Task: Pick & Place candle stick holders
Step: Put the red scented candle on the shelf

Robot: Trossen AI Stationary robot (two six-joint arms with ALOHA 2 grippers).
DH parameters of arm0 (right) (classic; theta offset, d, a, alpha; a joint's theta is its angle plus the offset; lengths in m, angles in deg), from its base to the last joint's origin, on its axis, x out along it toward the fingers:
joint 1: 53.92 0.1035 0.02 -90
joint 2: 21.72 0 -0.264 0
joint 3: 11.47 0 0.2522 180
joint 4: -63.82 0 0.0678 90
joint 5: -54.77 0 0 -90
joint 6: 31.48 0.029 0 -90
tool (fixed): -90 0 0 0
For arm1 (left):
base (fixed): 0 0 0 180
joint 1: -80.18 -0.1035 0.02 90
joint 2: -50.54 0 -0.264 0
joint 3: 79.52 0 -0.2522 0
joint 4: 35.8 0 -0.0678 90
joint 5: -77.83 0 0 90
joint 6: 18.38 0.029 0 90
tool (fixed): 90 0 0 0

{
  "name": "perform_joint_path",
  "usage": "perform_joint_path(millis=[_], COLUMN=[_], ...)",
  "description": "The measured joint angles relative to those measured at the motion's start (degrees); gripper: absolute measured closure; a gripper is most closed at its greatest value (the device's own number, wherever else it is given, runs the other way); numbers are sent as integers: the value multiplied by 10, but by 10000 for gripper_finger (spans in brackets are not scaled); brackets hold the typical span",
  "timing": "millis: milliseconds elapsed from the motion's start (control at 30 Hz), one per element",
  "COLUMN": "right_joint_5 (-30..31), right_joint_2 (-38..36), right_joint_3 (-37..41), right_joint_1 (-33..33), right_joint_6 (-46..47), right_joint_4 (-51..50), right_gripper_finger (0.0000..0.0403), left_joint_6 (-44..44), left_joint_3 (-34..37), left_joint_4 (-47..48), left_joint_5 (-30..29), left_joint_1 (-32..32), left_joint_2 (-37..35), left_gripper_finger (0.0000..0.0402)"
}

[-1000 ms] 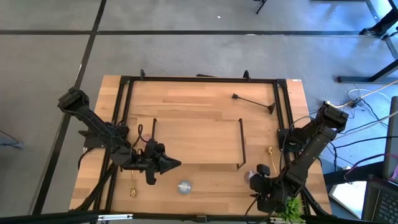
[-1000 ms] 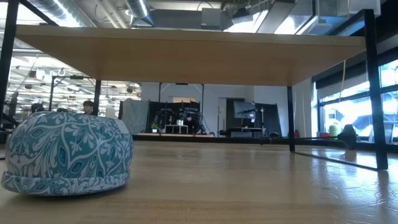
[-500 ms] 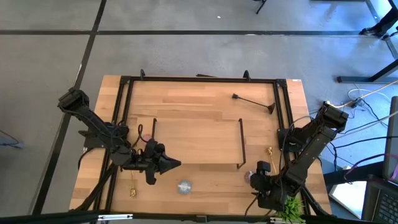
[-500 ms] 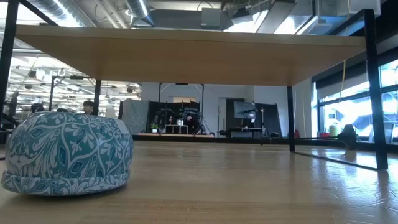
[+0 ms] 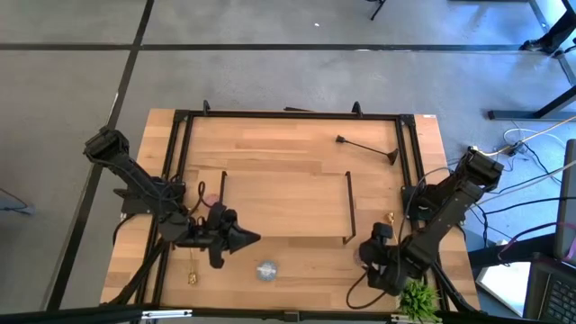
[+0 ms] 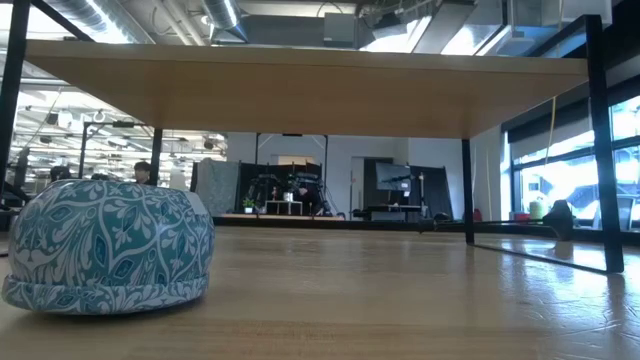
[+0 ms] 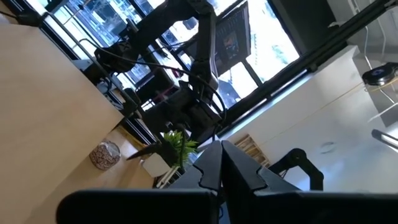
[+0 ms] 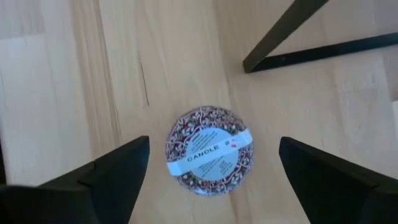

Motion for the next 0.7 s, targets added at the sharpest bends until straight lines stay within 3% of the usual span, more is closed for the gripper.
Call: perform_joint_path(millis=[700], right_joint_5=[-27], right_joint_2=[1], right_joint_3=[54], right_joint_1=[-6], right_joint_6=[12], right_joint_4=[74], right_gripper_finger=[40], left_joint_6=[2], left_joint_3=[0], left_joint_4=[0], left_joint_5=[-16], left_joint_1=[13], left_joint_2=[0], left_gripper_finger=[398])
